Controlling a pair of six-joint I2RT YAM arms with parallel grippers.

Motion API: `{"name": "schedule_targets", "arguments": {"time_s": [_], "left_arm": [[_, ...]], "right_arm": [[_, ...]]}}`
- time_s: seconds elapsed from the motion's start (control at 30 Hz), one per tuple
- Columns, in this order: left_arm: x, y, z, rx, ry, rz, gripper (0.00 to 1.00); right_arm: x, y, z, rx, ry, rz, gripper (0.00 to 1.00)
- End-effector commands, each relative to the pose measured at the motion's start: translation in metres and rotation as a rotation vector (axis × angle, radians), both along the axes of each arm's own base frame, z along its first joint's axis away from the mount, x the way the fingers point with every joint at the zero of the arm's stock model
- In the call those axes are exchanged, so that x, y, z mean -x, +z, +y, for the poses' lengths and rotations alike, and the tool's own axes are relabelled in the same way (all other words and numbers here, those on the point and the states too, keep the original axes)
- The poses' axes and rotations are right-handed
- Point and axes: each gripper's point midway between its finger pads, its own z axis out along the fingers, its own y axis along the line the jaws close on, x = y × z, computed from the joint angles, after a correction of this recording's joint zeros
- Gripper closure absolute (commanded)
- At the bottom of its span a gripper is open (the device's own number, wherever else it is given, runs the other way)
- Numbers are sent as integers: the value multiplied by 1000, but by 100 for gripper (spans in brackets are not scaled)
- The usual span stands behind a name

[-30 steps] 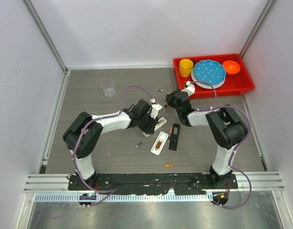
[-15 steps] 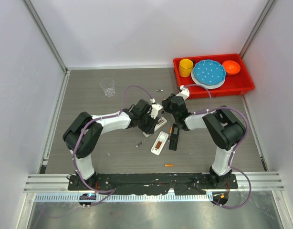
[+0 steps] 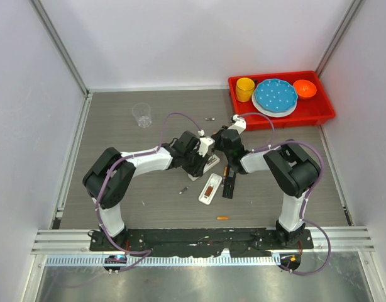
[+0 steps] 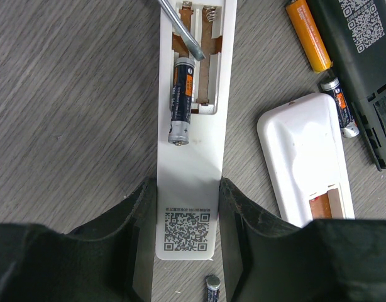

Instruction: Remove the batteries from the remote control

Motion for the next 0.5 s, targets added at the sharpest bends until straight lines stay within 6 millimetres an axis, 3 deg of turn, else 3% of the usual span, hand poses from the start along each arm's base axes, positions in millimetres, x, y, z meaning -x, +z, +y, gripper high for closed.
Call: {"name": "schedule_targets", "arguments": {"time_s": [0.0, 0.47], "left_arm": [[39, -39, 26, -107, -4, 164, 99], [40, -40, 25, -107, -6, 164, 99]], "right_arm": [[-6, 11, 7, -22, 1, -44, 99], [-2, 29, 42, -114, 74, -53, 99]]}}
